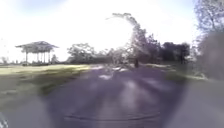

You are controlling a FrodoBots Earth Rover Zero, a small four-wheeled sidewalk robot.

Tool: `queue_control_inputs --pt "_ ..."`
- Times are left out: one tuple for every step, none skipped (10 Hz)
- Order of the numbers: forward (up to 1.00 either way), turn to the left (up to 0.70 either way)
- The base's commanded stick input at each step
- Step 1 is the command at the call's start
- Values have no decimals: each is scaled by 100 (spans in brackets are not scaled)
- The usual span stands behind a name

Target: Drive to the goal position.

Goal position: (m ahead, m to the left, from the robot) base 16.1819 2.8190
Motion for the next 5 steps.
queue_control_inputs --pt "70 0" --pt "70 0" --pt "70 0" --pt "70 0" --pt "70 0"
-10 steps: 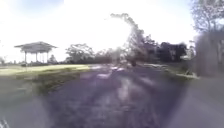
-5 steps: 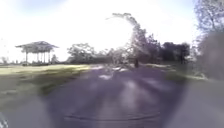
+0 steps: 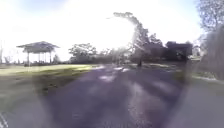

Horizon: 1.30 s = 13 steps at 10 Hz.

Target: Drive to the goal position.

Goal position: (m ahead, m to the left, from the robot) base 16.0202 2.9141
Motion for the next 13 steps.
queue_control_inputs --pt "70 0" --pt "70 0" --pt "70 -22" --pt "70 -27" --pt "70 -32" --pt "70 -35" --pt "70 -35" --pt "70 -35" --pt "70 -35" --pt "70 -35" --pt "70 -35" --pt "70 -32" --pt "70 -26"
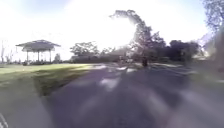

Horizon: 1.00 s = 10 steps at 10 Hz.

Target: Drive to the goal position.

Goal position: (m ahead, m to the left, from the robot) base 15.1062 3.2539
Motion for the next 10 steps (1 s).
queue_control_inputs --pt "70 -20" --pt "70 -14" --pt "70 -7" --pt "70 -1" --pt "70 0" --pt "70 0" --pt "70 0" --pt "70 0" --pt "70 0" --pt "70 0"
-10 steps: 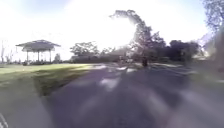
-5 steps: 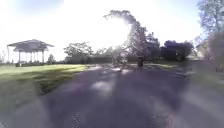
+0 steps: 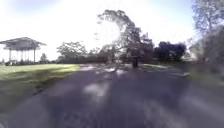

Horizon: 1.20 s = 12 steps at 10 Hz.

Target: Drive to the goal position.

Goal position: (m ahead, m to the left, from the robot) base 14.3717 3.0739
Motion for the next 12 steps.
queue_control_inputs --pt "70 0" --pt "70 0" --pt "70 0" --pt "70 0" --pt "70 0" --pt "70 -7" --pt "70 -18" --pt "70 -29" --pt "70 0" --pt "70 0" --pt "70 0" --pt "70 0"
